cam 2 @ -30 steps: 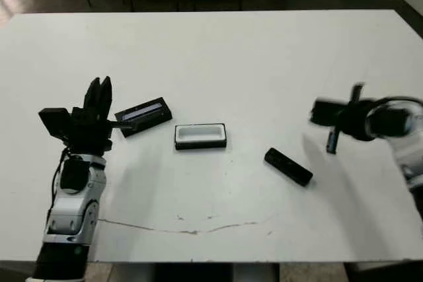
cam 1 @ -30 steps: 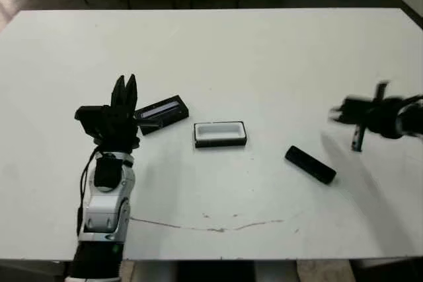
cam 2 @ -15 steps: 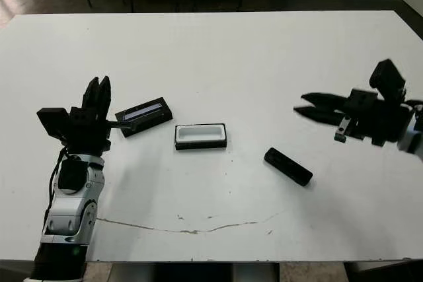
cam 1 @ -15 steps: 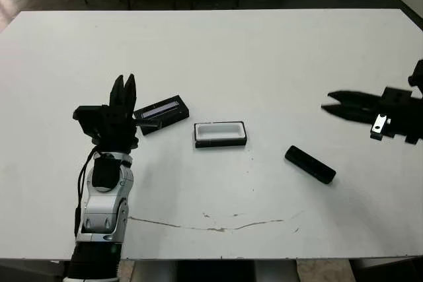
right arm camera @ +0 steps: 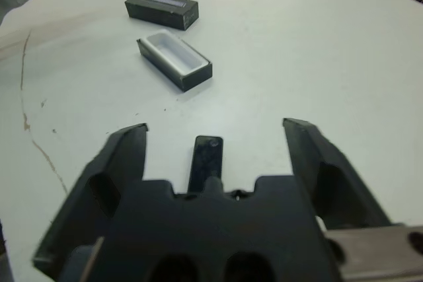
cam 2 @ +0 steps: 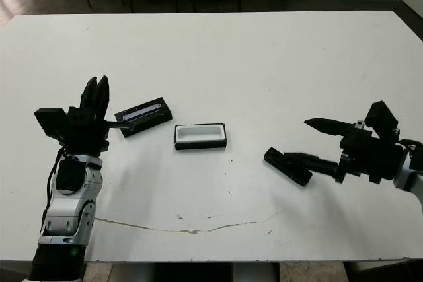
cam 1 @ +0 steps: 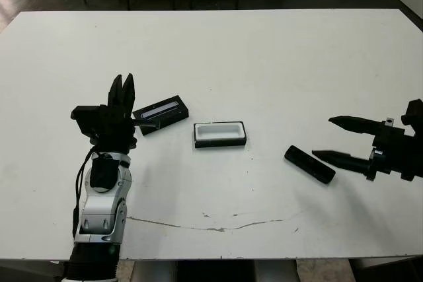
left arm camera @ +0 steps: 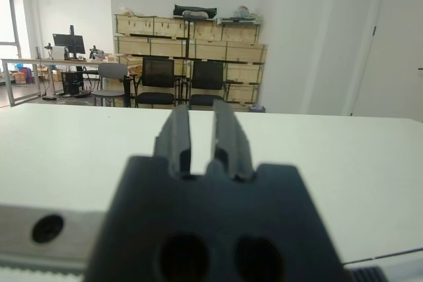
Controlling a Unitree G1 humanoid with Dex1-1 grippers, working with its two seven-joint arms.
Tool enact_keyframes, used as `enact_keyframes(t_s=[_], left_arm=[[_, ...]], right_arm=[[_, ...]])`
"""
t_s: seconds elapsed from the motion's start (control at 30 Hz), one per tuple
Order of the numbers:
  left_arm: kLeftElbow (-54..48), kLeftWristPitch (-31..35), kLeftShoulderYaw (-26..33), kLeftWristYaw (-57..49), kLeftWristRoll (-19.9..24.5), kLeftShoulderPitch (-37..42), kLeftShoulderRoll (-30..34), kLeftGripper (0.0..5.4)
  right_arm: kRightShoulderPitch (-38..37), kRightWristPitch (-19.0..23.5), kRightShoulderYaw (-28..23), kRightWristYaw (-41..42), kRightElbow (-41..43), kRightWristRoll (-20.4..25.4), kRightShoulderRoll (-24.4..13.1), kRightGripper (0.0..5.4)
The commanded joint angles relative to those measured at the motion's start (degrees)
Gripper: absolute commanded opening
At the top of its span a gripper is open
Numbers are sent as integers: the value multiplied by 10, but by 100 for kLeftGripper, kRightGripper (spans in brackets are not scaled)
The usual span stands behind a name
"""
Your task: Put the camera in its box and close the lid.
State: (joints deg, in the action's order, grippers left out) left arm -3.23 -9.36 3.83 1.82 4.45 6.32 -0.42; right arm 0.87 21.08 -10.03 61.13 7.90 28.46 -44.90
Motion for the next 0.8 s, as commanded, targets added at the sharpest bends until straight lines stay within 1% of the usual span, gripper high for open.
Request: enact_keyframes(t_s=[0.03,0.13,0.23,0.27,0.37,0.47,0.63,0.7,0.77,0.8], left_arm=[[0,17,3,-3,4,-13,1,0],[-3,22,5,-2,9,-14,0,0],[-1,16,5,-2,4,-14,4,0],[0,15,5,-2,3,-14,4,0],[0,17,5,-2,5,-14,4,0],[-2,22,6,-1,12,-15,1,0],[-1,22,7,-1,14,-16,2,0],[-3,24,7,-1,16,-17,2,0],[-3,21,7,0,14,-17,3,0],[-2,19,7,0,13,-18,4,0]], right_arm=[[-21,1,1,-8,10,-4,4,535],[-30,-22,4,-5,-10,-5,20,538],[-34,-51,7,3,-49,-8,38,538],[-33,-54,9,7,-61,-8,42,538],[-33,-63,15,7,-83,-16,48,538],[-33,-83,20,9,-109,-26,55,538],[-40,-107,33,-8,-123,-59,57,538],[-47,-103,36,-19,-120,-65,61,538],[-54,-87,37,-30,-117,-65,66,538],[-57,-89,38,-33,-120,-66,69,530]])
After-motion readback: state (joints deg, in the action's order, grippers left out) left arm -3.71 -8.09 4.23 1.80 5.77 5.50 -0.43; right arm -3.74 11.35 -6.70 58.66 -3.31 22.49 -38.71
